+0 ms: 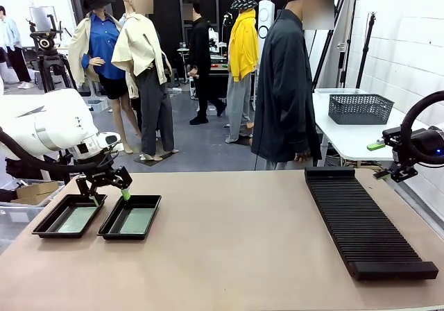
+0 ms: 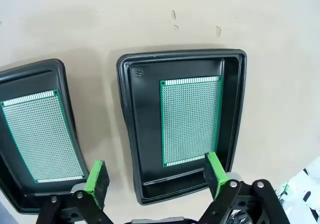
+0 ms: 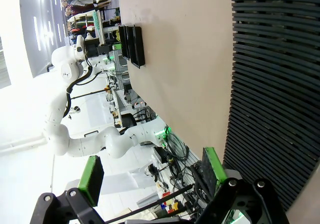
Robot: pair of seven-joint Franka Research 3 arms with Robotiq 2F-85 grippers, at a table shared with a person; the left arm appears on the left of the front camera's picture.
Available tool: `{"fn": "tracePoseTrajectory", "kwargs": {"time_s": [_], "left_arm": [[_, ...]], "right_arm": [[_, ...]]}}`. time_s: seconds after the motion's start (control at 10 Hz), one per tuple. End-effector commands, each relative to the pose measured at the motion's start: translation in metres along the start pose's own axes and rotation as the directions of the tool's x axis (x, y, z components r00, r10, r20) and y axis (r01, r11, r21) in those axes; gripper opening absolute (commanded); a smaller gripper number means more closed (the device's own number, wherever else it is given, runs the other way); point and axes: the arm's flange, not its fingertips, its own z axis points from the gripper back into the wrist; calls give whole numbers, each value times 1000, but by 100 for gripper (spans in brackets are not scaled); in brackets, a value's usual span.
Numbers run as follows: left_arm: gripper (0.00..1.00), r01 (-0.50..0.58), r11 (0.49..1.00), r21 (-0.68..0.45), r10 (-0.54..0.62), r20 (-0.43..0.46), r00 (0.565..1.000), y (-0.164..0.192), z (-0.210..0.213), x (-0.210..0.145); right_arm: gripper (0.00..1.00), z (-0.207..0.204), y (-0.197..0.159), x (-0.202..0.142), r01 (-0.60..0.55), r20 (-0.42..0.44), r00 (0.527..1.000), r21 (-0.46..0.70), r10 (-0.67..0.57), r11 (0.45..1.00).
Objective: Inspect and transfer BCBs to ESD trays.
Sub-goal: Pick up the ESD tray and place it on the left side of the table.
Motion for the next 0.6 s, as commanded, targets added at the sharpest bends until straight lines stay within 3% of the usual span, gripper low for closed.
{"fn": "tracePoseTrajectory", "kwargs": {"time_s": [0.0,0.5], "left_arm": [[100,4,1000,6,-4,5,1000,0,2,0],[100,4,1000,6,-4,5,1000,0,2,0]], "right_arm": [[100,-3,2,-2,10,11,1000,-11,-10,1000],[100,-3,2,-2,10,11,1000,-11,-10,1000]]}}
